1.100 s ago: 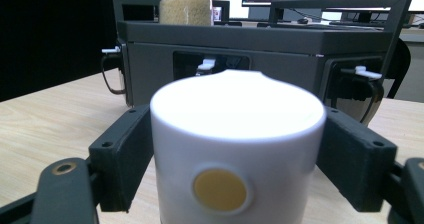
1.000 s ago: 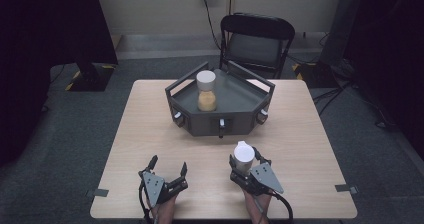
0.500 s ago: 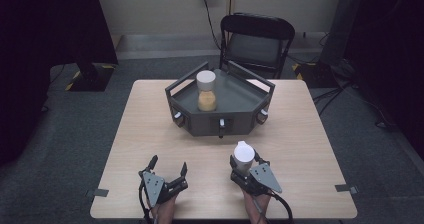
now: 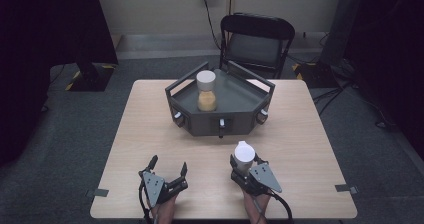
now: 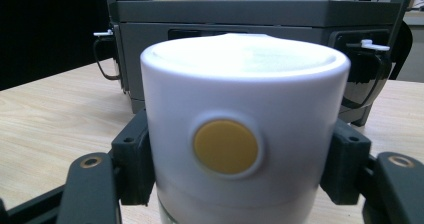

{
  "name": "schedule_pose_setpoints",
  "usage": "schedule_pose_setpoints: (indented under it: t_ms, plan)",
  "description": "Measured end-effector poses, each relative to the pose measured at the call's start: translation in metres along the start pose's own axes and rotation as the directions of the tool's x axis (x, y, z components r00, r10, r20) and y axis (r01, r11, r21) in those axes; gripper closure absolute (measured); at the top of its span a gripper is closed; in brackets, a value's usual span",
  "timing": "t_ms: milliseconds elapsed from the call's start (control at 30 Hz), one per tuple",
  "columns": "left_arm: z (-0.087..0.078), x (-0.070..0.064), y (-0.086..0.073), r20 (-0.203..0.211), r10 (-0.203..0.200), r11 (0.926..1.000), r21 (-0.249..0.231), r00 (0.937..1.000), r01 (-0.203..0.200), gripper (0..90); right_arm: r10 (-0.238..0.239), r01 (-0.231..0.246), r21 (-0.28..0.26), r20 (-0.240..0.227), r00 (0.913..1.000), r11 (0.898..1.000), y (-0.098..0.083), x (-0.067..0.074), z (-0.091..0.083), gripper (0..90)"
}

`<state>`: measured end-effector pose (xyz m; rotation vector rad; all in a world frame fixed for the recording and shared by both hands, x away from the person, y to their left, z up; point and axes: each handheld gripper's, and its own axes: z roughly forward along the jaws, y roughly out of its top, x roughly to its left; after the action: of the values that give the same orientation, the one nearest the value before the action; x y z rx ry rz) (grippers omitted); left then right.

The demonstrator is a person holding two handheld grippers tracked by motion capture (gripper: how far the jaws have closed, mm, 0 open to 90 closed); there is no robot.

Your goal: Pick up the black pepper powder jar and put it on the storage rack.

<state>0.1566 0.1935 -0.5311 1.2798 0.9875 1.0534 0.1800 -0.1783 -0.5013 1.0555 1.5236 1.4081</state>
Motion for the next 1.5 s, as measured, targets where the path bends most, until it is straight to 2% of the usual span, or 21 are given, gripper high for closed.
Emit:
schedule_pose_setpoints:
  t_ms: [333,400,667,867,967,1267,1500]
  plan:
    - [0.0,-0.001,0.0,-0.003,0.001,1.0,0.0,1.0,-0.001,2.1,-0.009,0.009,-0.001,-0.017,0.9998,1.0,0.013,-0.008,-0.003,30.4]
    - [0.0,-0.001,0.0,-0.003,0.001,1.0,0.0,1.0,-0.001,2.2,-0.023,0.023,0.011,-0.022,0.9995,1.0,0.022,-0.01,-0.003,30.5]
    - [0.0,-0.001,0.0,-0.003,0.001,1.0,0.0,1.0,-0.001,2.2,-0.006,0.006,0.003,-0.034,0.9994,1.0,0.034,-0.017,-0.003,30.5]
    - [0.0,-0.001,0.0,-0.003,0.001,1.0,0.0,1.0,-0.001,2.2,-0.006,0.007,0.004,-0.046,0.9989,1.0,0.043,-0.02,0.001,30.5]
    - [0.0,-0.001,0.0,-0.003,0.001,1.0,0.0,1.0,-0.001,2.3,-0.031,0.031,0.0,-0.056,0.998,1.0,0.048,-0.02,0.003,30.5]
    - [0.0,0.0,0.0,0.0,0.001,1.0,0.001,1.0,-0.001,2.6,-0.053,0.053,-0.01,-0.092,0.9943,0.999,0.067,-0.022,0.013,30.4]
    - [0.0,0.0,0.0,0.0,0.001,1.0,0.0,1.0,-0.001,2.6,-0.047,0.045,-0.015,-0.104,0.9935,0.999,0.078,-0.022,0.019,30.4]
